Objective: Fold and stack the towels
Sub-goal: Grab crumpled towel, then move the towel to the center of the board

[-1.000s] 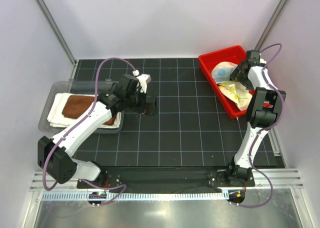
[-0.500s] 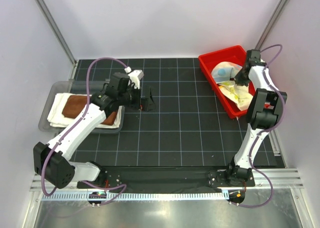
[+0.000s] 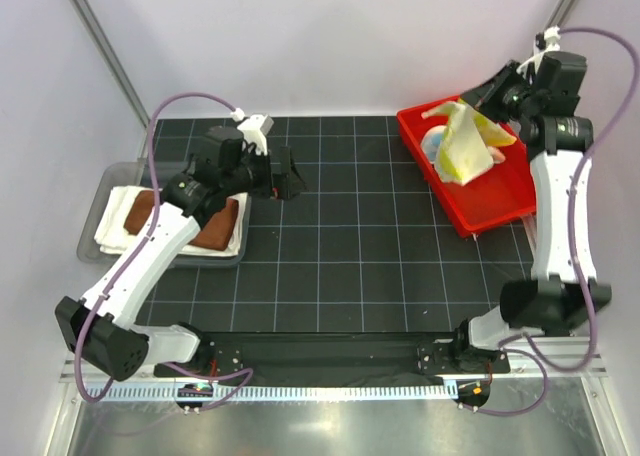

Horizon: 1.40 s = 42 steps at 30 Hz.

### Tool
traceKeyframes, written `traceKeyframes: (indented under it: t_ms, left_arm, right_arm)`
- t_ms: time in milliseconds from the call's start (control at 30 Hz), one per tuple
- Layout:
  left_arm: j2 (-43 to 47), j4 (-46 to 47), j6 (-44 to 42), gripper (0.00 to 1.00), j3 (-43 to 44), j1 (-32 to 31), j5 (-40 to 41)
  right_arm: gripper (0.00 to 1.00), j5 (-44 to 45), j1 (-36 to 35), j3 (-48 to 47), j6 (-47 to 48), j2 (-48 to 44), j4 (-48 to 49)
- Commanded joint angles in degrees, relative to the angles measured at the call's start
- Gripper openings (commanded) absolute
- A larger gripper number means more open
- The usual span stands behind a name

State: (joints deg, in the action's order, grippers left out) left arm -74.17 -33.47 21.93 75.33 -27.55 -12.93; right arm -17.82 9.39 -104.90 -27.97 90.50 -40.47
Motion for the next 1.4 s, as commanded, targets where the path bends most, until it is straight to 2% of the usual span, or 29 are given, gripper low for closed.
traceKeyframes:
  t_ms: [0,100,133,167,233,300,433,500,567,633,733,800,867,967,1033,1100,1133,1233,1267,1300,1367]
  left_arm:
    - [2.9,-0.5,0.7,1.00,4.1,0.7,2.4]
    - [4.5,-0.6,1.0,1.00,3.9,1.0,4.3]
    - [4.8,-1.1,1.1,1.00,3.9,1.1,4.8]
    - [5.4,-1.3,1.3,1.00,3.3,1.5,5.3]
    - [6.1,-2.0,1.1,1.00,2.2,1.6,5.2]
    - [7.5,-2.8,1.3,1.00,-0.7,1.5,5.7]
    - [10.7,-3.1,-0.1,1.00,-8.0,1.5,5.5]
    - [11.6,-3.7,-0.9,1.00,-10.2,1.5,5.4]
    - [11.5,-3.8,-1.3,0.97,-12.0,1.6,4.4]
    - [9.9,-3.4,-1.4,0.96,-11.7,1.6,2.9]
    - [4.9,-1.9,-1.5,0.94,-9.7,1.3,0.5]
    - [-1.3,-1.1,-1.7,0.91,-5.9,0.4,1.2]
    - [-6.7,-0.6,-1.8,0.91,-2.7,-0.1,1.3]
    - [-17.0,-0.7,0.8,0.86,5.9,-0.5,1.2]
    - [-20.6,-0.2,3.1,0.84,6.8,-0.5,2.5]
    - [-22.9,2.7,6.4,0.83,4.9,-0.5,3.7]
    - [-23.2,4.0,8.2,0.81,4.0,-0.4,4.6]
    - [-25.8,6.7,8.7,0.79,3.1,-0.3,4.7]
    - [-27.0,6.0,8.0,0.79,3.5,-0.3,4.9]
    - [-28.8,5.4,7.6,0.78,3.9,-0.3,5.3]
    - [-30.2,4.7,7.1,0.73,4.4,-0.4,5.6]
  right_arm:
    - [0.01,-13.5,-4.3,1.8,-4.5,-10.7,8.1]
    - [0.01,-17.6,-7.1,7.5,-10.1,-16.3,14.2]
    - [0.01,-18.9,-7.8,9.9,-12.3,-17.6,18.8]
    - [0.01,-20.2,-9.3,15.4,-15.5,-20.4,21.0]
    - [0.01,-21.4,-12.2,21.0,-16.3,-22.9,23.4]
    - [0.01,-20.3,-16.0,30.0,-13.2,-26.2,21.8]
    - [0.04,-8.3,-20.4,50.3,-6.8,-28.7,9.0]
    - [0.06,-5.7,-21.8,57.0,-5.4,-28.9,6.3]
    - [0.11,-1.9,-22.5,64.1,-4.5,-29.1,3.3]
    - [0.21,-0.3,-22.8,67.4,-5.4,-31.5,1.7]
    - [0.50,4.5,-22.9,66.2,-8.5,-35.2,0.8]
    - [0.53,8.9,-22.9,63.7,-8.9,-36.1,1.9]
    - [0.54,11.6,-22.8,60.5,-8.1,-34.2,4.9]
    - [0.53,14.2,-22.8,56.3,-1.5,-22.7,11.7]
    - [0.53,11.2,-22.8,52.5,-0.4,-17.1,17.2]
    - [0.56,8.8,-22.8,48.7,2.5,-7.8,18.0]
    - [0.58,4.6,-23.0,45.2,3.8,-4.9,18.1]
    - [0.59,0.4,-25.7,42.7,7.8,1.6,17.7]
    - [0.56,0.9,-27.1,42.9,8.6,1.9,17.4]
    - [0.47,1.8,-30.3,43.3,9.6,2.0,16.3]
    - [0.38,9.0,-33.5,45.1,9.6,1.5,11.0]
